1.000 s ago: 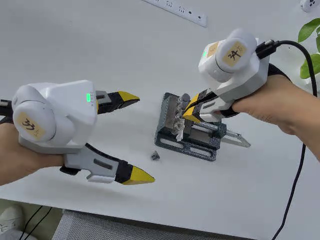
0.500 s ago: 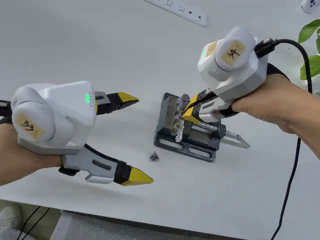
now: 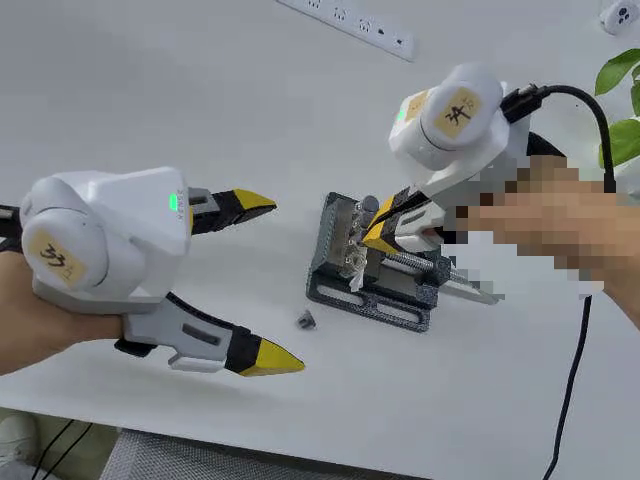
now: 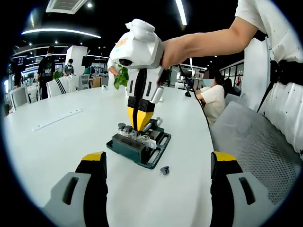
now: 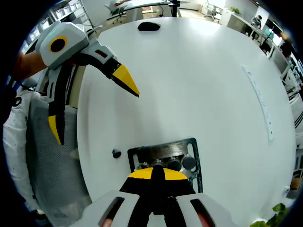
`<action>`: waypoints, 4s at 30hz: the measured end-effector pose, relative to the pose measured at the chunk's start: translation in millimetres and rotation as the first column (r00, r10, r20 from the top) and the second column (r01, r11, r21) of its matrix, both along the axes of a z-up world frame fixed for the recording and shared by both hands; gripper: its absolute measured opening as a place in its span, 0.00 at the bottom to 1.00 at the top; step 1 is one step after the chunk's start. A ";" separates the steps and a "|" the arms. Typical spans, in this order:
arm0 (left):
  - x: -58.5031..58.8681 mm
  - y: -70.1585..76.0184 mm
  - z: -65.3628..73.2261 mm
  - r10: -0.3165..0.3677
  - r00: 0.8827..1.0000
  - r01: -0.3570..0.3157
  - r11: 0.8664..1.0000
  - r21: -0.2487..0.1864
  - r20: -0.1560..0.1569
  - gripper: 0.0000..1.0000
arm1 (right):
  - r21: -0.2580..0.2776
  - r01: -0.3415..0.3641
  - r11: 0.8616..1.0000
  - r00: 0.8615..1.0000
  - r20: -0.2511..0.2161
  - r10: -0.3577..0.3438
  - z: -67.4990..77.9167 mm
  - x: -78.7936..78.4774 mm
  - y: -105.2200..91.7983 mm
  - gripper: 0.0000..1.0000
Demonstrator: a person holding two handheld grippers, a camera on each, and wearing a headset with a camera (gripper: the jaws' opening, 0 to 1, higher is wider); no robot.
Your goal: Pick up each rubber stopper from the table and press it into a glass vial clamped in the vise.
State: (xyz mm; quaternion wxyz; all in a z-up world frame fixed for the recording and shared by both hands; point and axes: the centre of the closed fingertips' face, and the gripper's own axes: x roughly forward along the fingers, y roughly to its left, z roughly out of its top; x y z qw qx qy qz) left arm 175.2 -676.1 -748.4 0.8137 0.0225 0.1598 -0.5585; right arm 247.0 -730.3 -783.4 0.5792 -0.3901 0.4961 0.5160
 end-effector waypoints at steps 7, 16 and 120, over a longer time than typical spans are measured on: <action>0.9 -0.1 -1.0 0.004 1.000 -0.004 1.000 -0.006 -0.003 0.90 | -0.016 -0.010 1.000 1.000 -0.002 0.010 -0.3 0.4 -0.6 0.01; 3.5 -0.9 0.5 0.007 1.000 -0.007 1.000 -0.014 0.001 0.90 | -0.045 -0.010 0.999 1.000 -0.010 0.010 -0.3 1.2 -0.2 0.00; -6.0 9.1 30.4 -0.011 0.999 0.006 0.987 0.159 0.032 0.89 | 0.488 0.258 0.834 0.937 0.083 -0.339 80.6 -8.7 -45.7 0.21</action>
